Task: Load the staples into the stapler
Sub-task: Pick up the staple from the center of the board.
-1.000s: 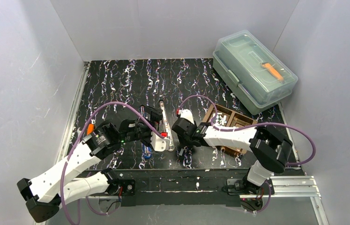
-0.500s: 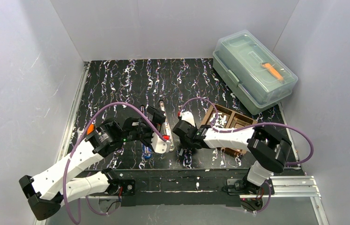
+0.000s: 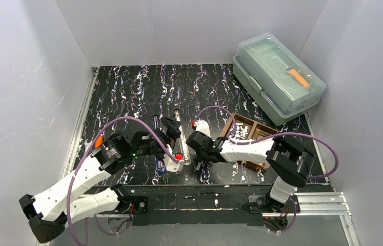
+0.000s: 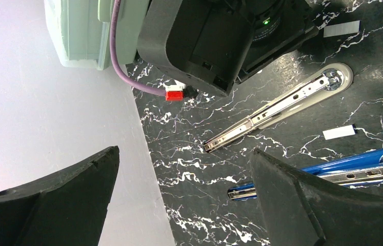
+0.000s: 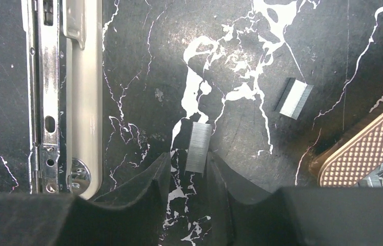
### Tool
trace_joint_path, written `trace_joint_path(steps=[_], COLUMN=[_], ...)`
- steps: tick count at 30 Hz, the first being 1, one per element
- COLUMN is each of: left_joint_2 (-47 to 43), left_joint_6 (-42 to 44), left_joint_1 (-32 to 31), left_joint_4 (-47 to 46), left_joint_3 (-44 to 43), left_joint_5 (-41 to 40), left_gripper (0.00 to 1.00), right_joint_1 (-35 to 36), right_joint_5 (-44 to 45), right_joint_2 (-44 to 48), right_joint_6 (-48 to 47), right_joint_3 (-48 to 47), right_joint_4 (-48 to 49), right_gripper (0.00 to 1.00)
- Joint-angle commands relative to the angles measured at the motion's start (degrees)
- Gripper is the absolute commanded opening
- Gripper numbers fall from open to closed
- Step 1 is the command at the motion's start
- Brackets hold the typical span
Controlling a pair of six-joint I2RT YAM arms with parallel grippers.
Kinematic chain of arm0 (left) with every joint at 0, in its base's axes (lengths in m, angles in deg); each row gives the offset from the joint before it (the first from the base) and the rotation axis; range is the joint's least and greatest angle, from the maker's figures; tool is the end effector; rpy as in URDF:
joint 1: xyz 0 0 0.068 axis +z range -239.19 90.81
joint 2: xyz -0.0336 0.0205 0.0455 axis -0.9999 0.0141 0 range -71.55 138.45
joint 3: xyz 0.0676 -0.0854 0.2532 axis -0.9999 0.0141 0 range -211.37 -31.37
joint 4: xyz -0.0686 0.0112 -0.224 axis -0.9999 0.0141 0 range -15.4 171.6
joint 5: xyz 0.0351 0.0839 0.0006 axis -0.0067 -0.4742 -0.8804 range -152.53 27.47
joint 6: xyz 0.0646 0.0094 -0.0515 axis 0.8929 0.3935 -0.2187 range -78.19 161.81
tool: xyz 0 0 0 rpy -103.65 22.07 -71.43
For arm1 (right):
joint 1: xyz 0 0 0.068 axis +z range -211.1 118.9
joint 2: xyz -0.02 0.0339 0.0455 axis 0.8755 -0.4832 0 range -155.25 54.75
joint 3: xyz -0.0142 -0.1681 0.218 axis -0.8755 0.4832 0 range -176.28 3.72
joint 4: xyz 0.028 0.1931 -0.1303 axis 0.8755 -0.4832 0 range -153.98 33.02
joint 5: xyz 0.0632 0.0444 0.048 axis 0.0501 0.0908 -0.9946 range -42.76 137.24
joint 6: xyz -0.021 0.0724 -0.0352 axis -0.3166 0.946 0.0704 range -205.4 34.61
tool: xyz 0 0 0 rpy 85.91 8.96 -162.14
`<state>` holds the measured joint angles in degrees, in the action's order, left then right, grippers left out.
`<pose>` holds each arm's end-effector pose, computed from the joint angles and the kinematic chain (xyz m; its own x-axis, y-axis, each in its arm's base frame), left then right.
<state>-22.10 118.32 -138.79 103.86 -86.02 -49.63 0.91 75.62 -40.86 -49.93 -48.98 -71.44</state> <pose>0.1098 -0.1541 0.3368 0.7888 0.5357 -0.3015 0.4608 -0.1906 0.8668 0.1805 0.2661 0.1598 -0.7028 -0.2348 -0.6715 -0.3056 0.9521 -0.0131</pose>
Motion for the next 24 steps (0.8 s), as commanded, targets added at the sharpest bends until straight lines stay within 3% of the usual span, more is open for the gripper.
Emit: trace_joint_path(steps=[1, 9, 15, 20, 24], left_joint_2=[-0.9, -0.8, -1.5, -3.0, -5.2], left_joint_6=[0.6, 0.7, 0.7, 3.5, 8.1], left_joint_1=[0.1, 0.1, 0.2, 0.2, 0.2], left_joint_4=[-1.6, -1.8, -2.7, -4.6, -7.2], left_joint_3=[0.4, 1.0, 2.1, 3.8, 7.3], left_joint_5=[1.4, 1.7, 2.8, 4.6, 5.0], left_gripper=[0.98, 0.98, 0.98, 0.98, 0.98], right_joint_1=[0.0, 0.0, -0.5, -6.4, -14.4], right_joint_5=[1.6, 2.4, -0.3, -18.3, -38.6], right_joint_2=[-1.7, -0.7, 5.5, 15.6, 25.4], right_joint_6=[0.9, 2.9, 3.1, 4.0, 7.6], right_joint_3=[0.9, 2.4, 0.2, 0.8, 6.7], right_joint_4=[-0.5, -1.0, -3.7, -1.2, 9.4], right_gripper=[0.36, 0.22, 0.12, 0.12, 0.12])
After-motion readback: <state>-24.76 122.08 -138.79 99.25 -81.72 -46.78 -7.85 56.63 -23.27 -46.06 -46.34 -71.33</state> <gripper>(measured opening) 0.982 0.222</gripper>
